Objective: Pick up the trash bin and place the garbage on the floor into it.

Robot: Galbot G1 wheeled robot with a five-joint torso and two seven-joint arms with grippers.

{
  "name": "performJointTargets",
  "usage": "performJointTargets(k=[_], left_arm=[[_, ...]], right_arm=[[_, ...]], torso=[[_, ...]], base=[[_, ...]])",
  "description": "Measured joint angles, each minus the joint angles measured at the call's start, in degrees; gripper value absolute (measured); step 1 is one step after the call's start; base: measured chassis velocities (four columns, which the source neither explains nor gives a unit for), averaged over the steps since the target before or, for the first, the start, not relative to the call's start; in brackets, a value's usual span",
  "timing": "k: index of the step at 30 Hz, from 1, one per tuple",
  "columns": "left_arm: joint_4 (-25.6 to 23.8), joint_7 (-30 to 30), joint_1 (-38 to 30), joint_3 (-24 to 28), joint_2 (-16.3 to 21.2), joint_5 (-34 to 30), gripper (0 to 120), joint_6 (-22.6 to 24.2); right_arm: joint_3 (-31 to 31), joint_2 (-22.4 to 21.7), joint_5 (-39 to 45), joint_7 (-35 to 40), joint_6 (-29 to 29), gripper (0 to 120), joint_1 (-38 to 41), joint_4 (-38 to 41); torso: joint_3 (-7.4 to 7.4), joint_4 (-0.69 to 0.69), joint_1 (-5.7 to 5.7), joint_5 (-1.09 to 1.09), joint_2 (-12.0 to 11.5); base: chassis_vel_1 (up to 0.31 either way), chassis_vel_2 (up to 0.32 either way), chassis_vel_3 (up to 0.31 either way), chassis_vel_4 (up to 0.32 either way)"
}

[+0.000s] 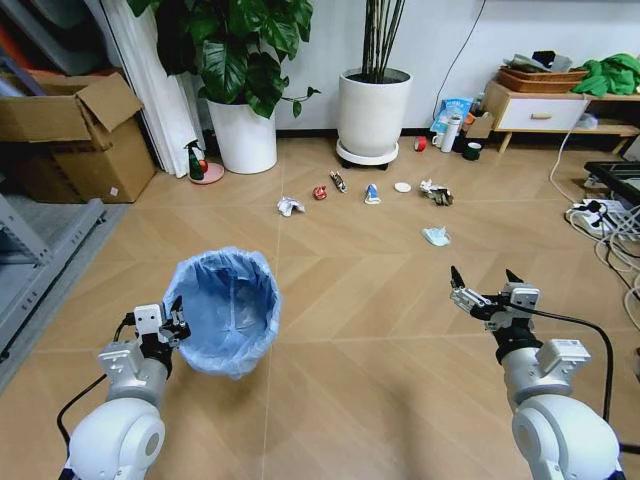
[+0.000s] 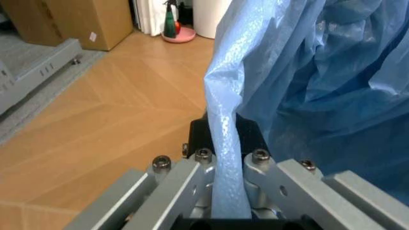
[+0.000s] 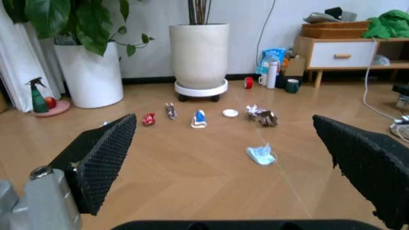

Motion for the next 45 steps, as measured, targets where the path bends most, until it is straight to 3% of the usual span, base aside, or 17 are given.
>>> performJointTargets(k=[45], left_arm=[[0.8, 0.1, -0.5, -0.5, 0.5, -0.6, 0, 0.5]], right_arm=[[-0.8, 0.1, -0.9, -0.4, 0.7, 100, 0.9, -1.8]], torso=[[-0.01, 0.0, 0.0, 0.0, 0.0]], base=[[-0.236, 0.232, 0.233, -0.235]])
